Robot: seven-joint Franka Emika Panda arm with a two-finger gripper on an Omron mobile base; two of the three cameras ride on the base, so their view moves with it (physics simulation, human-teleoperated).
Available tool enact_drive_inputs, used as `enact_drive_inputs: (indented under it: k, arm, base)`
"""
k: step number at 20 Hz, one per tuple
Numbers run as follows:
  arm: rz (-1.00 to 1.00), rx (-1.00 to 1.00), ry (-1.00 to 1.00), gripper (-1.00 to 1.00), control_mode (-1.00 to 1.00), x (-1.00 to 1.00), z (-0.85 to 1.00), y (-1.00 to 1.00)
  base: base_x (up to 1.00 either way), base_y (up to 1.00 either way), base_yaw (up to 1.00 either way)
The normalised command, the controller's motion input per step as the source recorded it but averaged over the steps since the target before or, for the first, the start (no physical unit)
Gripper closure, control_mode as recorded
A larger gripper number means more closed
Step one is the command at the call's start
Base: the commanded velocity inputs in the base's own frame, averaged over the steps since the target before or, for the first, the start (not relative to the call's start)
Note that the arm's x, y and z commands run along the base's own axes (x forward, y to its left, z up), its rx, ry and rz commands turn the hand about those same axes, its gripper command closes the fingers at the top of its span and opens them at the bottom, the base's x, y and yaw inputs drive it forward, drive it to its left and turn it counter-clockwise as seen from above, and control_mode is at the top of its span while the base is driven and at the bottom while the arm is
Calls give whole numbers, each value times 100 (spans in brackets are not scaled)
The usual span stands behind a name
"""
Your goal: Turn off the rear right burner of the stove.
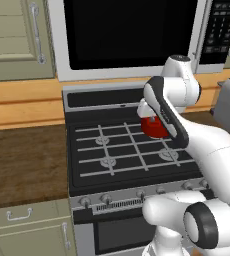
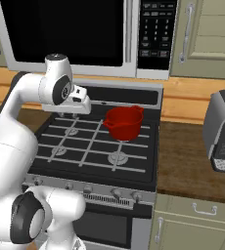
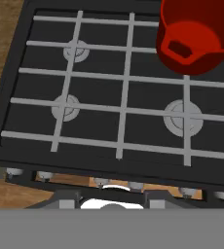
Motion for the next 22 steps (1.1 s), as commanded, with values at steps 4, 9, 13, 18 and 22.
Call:
enact_drive_inputs:
  k: [4,9,13,18,22]
  arm:
    - [-3,2,-1,-100,-100,-27,-6,-26]
    - [-17,13,-1,-100,-100,-61,-19,-88]
    - [-22,12,0,-100,-100,-45,-16,-93]
    - [-21,10,0,-100,-100,-45,-13,-83]
    - [-21,10,0,-100,-100,-59,-32,-88]
  base:
    - [0,0,0]
    - [0,0,0]
    - [0,0,0]
    - [0,0,0]
    - [0,0,0]
